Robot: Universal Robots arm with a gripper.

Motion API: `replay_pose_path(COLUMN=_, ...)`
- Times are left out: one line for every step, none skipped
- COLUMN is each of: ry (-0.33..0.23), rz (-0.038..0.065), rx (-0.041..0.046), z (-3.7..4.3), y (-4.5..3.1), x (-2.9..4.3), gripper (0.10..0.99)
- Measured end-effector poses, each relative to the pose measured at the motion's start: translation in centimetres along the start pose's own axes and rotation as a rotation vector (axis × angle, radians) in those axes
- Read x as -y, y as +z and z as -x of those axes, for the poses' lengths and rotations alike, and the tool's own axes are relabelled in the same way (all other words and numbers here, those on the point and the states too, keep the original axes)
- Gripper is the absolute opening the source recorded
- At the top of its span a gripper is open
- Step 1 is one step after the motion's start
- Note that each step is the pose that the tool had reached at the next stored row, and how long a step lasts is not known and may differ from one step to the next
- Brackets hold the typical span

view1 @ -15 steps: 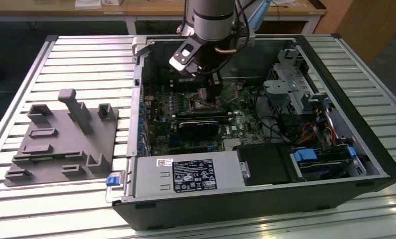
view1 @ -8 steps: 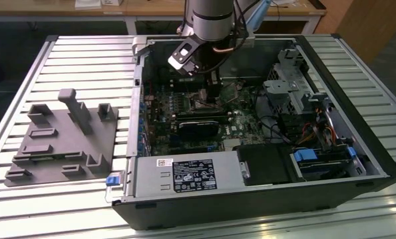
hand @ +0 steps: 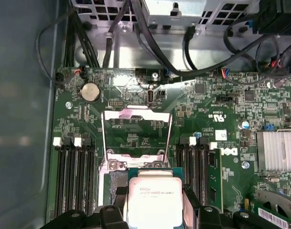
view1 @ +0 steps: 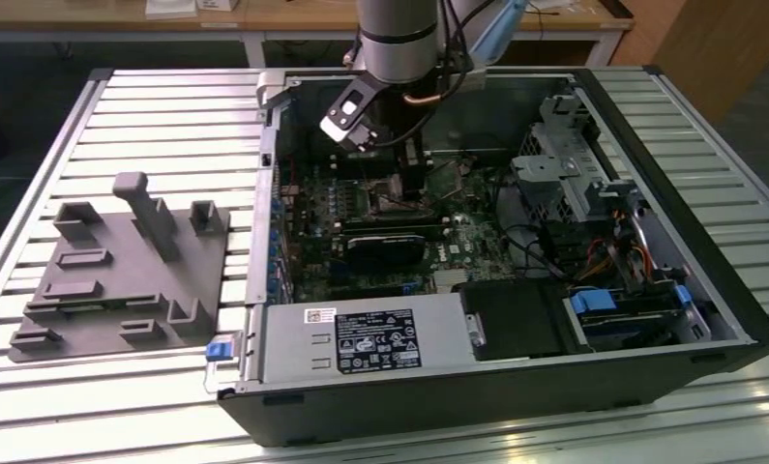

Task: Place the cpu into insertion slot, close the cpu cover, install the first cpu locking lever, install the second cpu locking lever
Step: 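Place the cpu into insertion slot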

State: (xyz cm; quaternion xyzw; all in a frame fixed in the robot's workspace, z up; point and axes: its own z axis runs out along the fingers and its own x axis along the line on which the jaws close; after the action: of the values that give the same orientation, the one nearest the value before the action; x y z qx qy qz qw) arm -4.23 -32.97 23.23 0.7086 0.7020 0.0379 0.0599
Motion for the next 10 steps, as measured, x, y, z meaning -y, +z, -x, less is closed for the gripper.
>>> replay_pose_path(ry=0.000, rz=0.001, rx=0.0001, z=-0.01, y=0.06, x=0.10, gripper=0.537)
replay_pose_path(ry=0.000, rz=0.001, rx=0.0001, z=-0.03, y=0.13, x=0.19, gripper=0.537)
replay_pose_path(ry=0.000, rz=0.001, rx=0.0002, z=-0.05, y=0.20, x=0.26, gripper=0.537)
replay_pose_path(ry=0.000, rz=0.001, rx=0.0002, z=-0.07, y=0.28, x=0.32, gripper=0.537)
replay_pose_path(ry=0.000, rz=0.001, rx=0.0002, z=-0.10, y=0.36, x=0.36, gripper=0.537)
replay_pose_path(ry=0.000, rz=0.001, rx=0.0002, z=-0.14, y=0.44, x=0.38, gripper=0.537)
replay_pose_path(ry=0.000, rz=0.001, rx=0.0002, z=-0.19, y=0.51, x=0.41, gripper=0.537)
replay_pose_path(ry=0.000, rz=0.001, rx=0.0004, z=-0.28, y=0.56, x=0.42, gripper=0.537)
replay_pose_path(ry=0.000, rz=0.001, rx=0.0003, z=-0.39, y=0.61, x=0.43, gripper=0.537)
replay_pose_path(ry=0.000, rz=0.001, rx=0.0002, z=-0.53, y=0.66, x=0.44, gripper=0.537)
